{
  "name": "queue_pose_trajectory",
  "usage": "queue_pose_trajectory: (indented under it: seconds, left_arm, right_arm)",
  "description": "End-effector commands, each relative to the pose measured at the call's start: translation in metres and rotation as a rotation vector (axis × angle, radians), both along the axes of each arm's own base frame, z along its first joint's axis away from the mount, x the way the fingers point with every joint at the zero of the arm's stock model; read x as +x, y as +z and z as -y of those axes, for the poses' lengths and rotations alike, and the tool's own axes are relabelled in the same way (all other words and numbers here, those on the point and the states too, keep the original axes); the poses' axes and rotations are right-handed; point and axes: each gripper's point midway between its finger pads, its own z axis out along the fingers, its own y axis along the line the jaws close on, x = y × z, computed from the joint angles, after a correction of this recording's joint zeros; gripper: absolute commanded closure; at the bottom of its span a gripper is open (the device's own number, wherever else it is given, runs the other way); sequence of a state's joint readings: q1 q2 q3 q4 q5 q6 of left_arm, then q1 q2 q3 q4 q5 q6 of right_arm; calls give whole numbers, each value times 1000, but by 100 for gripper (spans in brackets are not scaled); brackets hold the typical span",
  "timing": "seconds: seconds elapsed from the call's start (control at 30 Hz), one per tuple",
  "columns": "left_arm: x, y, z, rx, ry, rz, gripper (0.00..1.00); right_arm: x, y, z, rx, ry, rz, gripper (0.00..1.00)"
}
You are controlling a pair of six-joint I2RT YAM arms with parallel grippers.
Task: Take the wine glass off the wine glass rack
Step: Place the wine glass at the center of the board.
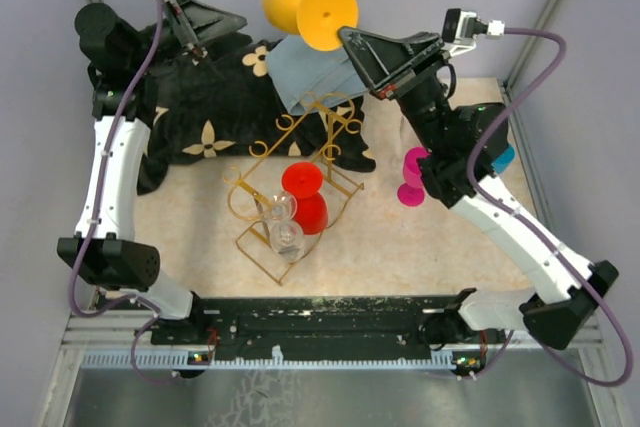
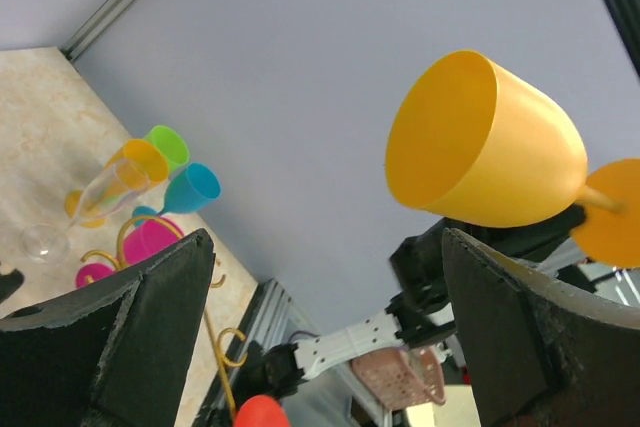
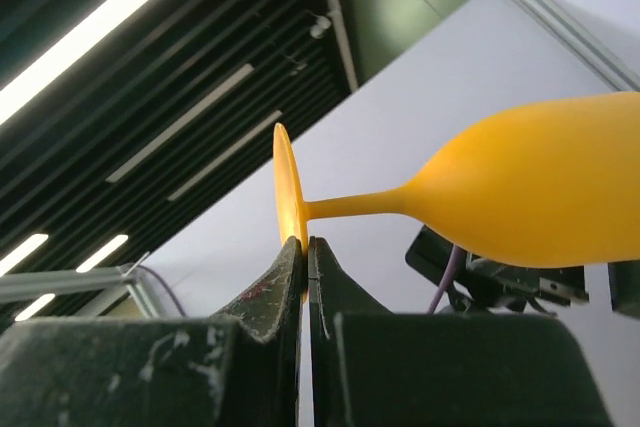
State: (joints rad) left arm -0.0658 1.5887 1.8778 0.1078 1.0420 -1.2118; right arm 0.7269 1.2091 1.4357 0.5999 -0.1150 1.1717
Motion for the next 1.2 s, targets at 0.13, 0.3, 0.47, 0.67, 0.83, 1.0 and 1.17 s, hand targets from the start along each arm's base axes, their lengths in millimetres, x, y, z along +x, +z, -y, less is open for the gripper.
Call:
queue_pose_trajectory:
  seconds: [0.13, 0.3, 0.47, 0.67, 0.83, 1.0, 1.17]
  left_arm:
    - [-34, 56, -10, -152, 63, -48, 0]
    - [-34, 53, -14, -163, 48, -34, 0]
    - [-40, 58, -13, -176, 13, 53, 1]
    - [-35, 58, -12, -186, -6, 126, 1]
    - [-49, 72, -13, -216, -35, 213, 2]
    - [-66, 81, -11, -228, -73, 283, 5]
    - [-74, 79, -9, -228, -103, 300, 5]
  right_arm:
    - [-22, 8, -1, 167, 122, 274, 100]
    - [-24, 8, 0, 154, 114, 277, 100]
    - [-26, 8, 5, 148, 100, 264, 100]
    - [-26, 5, 1, 134, 121, 249, 100]
    - [-19, -5, -4, 132, 142, 215, 100]
    - [-16, -7, -9, 127, 160, 207, 100]
    - [-12, -8, -14, 132, 181, 200, 100]
